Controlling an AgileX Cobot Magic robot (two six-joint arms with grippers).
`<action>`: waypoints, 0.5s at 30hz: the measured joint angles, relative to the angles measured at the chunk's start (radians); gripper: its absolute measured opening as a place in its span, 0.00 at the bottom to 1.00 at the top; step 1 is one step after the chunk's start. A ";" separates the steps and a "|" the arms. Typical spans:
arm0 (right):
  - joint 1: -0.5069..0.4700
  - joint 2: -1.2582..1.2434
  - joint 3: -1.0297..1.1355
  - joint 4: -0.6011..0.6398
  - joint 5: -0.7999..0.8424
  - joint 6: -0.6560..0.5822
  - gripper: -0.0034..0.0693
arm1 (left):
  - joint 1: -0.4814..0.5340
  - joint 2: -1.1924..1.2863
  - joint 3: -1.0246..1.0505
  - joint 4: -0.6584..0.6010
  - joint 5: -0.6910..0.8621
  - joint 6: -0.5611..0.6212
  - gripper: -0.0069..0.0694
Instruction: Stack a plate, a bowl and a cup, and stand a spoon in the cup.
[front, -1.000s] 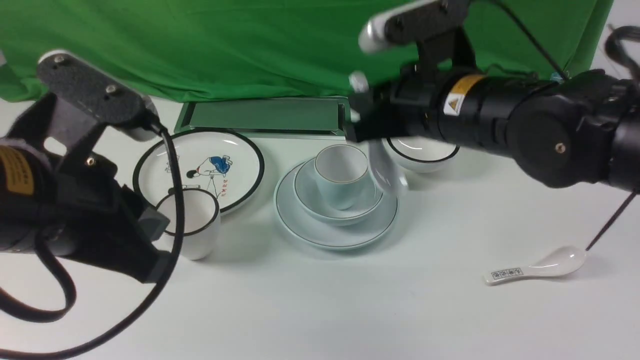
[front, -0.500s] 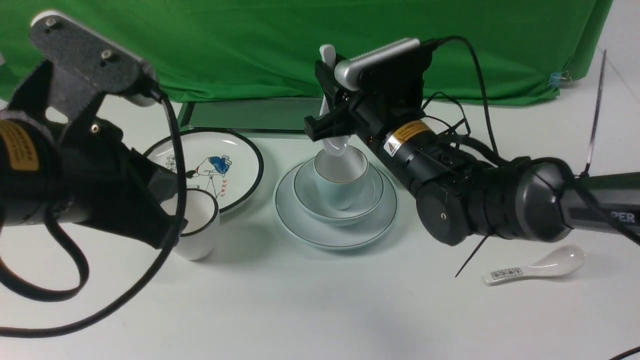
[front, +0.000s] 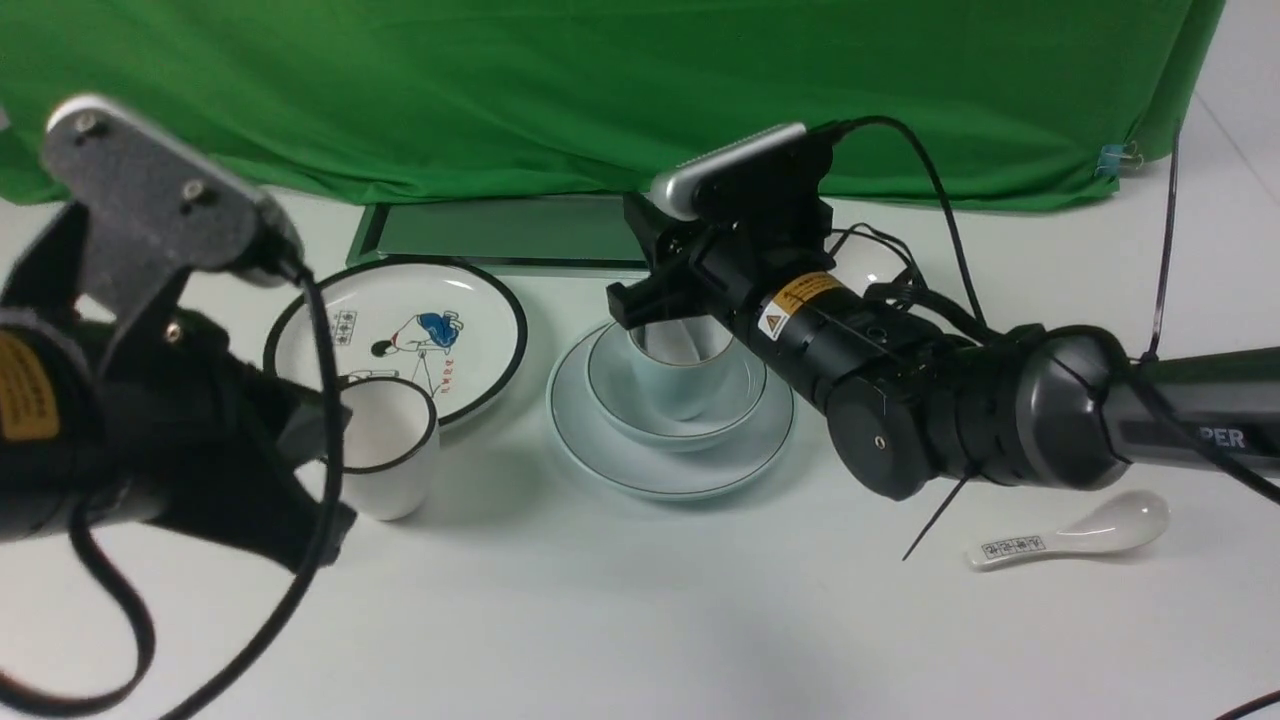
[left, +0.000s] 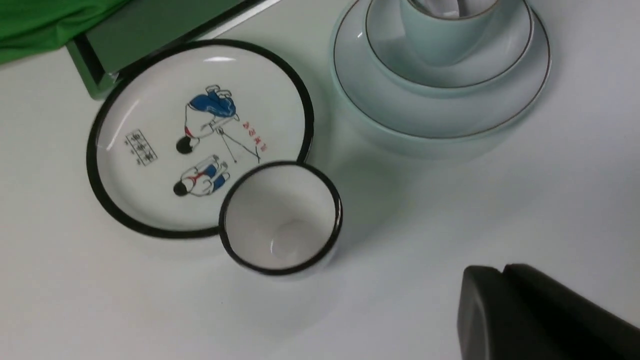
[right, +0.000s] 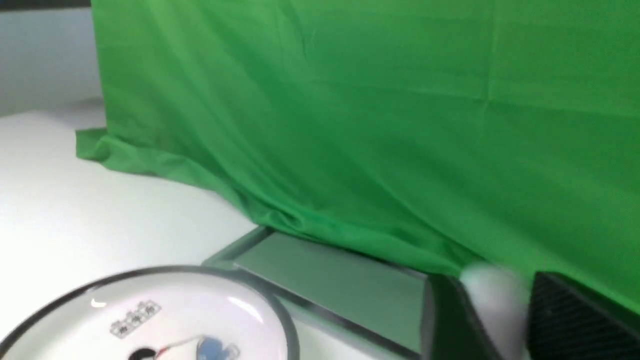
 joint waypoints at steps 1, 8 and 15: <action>0.000 -0.024 0.002 0.000 0.051 -0.001 0.48 | 0.000 -0.073 0.059 0.000 -0.011 -0.037 0.05; 0.000 -0.231 0.006 0.000 0.334 -0.001 0.32 | 0.000 -0.383 0.193 0.000 -0.012 -0.118 0.05; 0.000 -0.601 0.044 -0.001 0.725 -0.092 0.06 | 0.000 -0.754 0.275 0.001 -0.004 -0.123 0.05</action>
